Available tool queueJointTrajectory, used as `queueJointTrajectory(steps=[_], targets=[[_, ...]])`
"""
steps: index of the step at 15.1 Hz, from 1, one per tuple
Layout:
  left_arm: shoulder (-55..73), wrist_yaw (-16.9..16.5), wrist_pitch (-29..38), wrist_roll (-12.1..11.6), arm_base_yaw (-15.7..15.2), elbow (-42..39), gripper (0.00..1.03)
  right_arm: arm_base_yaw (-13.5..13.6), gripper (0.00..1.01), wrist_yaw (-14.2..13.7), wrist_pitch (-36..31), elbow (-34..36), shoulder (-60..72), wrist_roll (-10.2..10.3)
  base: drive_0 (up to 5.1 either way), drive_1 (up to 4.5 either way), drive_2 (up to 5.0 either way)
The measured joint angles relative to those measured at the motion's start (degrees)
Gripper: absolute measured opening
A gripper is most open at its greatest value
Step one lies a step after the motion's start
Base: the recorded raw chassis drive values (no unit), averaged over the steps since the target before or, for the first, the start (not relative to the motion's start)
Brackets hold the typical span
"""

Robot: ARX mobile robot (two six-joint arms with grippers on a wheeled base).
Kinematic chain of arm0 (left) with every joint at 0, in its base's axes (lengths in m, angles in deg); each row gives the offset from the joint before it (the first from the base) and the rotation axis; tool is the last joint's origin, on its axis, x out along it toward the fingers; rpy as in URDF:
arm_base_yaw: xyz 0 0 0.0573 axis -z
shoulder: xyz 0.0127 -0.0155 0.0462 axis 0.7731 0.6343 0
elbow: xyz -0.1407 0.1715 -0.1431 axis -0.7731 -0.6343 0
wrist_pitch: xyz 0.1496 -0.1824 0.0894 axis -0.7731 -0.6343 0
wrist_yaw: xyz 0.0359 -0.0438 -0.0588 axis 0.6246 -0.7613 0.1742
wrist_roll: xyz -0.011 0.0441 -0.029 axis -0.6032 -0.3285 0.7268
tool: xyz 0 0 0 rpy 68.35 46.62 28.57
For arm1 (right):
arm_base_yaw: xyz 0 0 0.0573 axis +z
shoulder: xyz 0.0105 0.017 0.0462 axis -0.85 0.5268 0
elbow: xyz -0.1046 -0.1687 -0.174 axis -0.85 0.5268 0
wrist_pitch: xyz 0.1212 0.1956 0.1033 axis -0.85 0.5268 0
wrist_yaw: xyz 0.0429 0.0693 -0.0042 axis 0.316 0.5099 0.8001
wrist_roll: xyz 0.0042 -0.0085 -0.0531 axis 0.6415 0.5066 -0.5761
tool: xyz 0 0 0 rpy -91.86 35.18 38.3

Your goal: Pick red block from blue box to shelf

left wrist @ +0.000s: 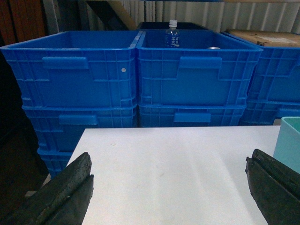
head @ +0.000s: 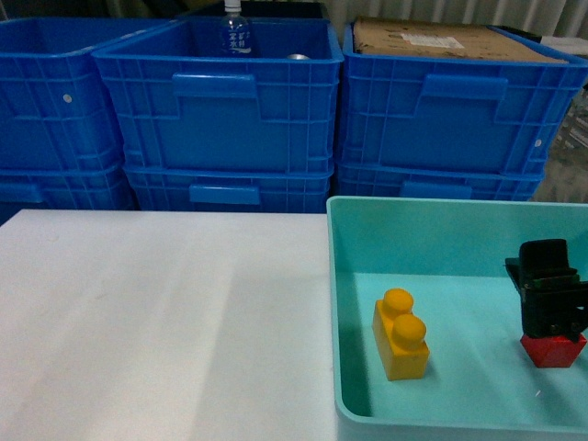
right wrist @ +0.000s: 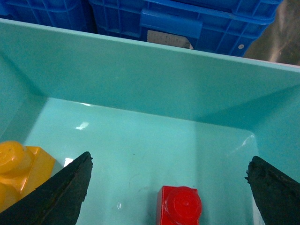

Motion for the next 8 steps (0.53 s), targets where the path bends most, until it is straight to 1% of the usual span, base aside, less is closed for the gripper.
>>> queueJointTrajectory(steps=[2, 4, 5, 6, 8], targets=[[0.00, -0.02, 0.00, 0.00, 0.00, 0.00, 0.98, 0.76, 0.98, -1.29, -2.27, -1.16, 4.59, 0.55, 0.0, 0.00, 0.0], [0.00, 0.00, 0.00, 0.00, 0.00, 0.00, 0.98, 0.72, 0.98, -2.45, -4.28, -2.29, 9.03, 1.36, 0.0, 0.00, 0.0], [0.00, -0.02, 0.00, 0.00, 0.00, 0.00, 0.98, -0.63, 0.98, -2.78, -5.01, -4.22, 13.57, 2.82, 0.0, 0.00, 0.0], [0.00, -0.02, 0.00, 0.00, 0.00, 0.00, 0.98, -2.43, 0.98, -2.86, -5.73, -5.77, 15.72, 3.54, 0.0, 0.00, 0.0], [0.00, -0.02, 0.00, 0.00, 0.00, 0.00, 0.98, -2.45, 0.98, -2.89, -4.83, -6.21, 15.91, 4.31, 0.0, 0.00, 0.0]])
